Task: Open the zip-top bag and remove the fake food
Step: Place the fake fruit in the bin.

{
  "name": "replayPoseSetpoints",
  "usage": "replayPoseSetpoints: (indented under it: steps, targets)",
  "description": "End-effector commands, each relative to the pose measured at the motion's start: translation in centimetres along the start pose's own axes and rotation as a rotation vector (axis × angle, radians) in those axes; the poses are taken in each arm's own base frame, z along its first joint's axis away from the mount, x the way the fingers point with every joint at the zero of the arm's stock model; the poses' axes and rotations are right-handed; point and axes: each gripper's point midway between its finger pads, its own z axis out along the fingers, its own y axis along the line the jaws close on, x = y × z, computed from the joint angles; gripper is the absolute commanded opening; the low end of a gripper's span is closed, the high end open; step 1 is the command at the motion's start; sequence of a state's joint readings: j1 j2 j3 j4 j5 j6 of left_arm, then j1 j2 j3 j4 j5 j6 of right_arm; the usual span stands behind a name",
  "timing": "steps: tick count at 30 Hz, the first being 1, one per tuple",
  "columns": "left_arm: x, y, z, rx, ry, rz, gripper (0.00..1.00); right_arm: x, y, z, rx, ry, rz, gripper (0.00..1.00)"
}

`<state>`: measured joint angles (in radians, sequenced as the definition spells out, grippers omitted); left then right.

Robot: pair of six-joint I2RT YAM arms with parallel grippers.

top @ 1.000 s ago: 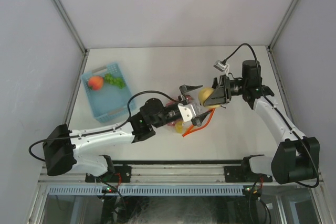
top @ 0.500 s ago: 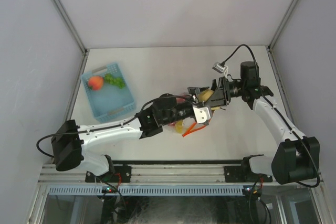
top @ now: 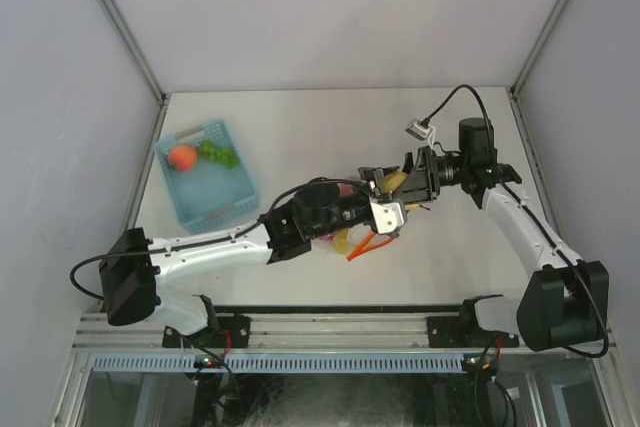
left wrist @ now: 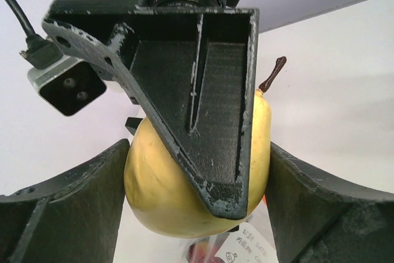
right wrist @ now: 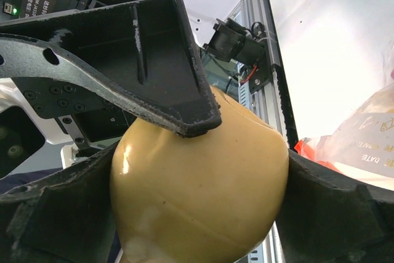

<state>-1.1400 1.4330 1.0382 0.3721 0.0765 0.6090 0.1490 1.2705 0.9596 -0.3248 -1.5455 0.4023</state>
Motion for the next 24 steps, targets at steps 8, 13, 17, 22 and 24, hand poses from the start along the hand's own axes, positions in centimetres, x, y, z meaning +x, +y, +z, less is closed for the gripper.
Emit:
replayPoseSetpoints:
  steps: [8, 13, 17, 22, 24]
  targets:
    - [-2.2, 1.8, -2.2, -0.083, -0.045, -0.076, 0.01, -1.2, 1.8, -0.9, -0.016, -0.017, -0.094, 1.0]
    - [-2.1, 2.4, -3.9, -0.128, -0.048, -0.11, 0.0, -1.0, 1.4, -1.4, -0.007, -0.036, -0.096, 1.0]
    - [-1.0, 2.3, -5.5, -0.148, -0.032, -0.159, 0.0, -0.8, 2.3, -1.5, -0.031, -0.031, -0.127, 1.0]
    - [0.9, 2.1, -7.5, -0.174, 0.009, -0.231, 0.0, -0.6, 3.0, -1.5, -0.046, -0.028, -0.162, 1.0]
    - [1.4, 2.3, -8.3, -0.193, 0.019, -0.268, 0.0, -0.7, 2.8, -1.6, -0.03, -0.037, -0.175, 1.0]
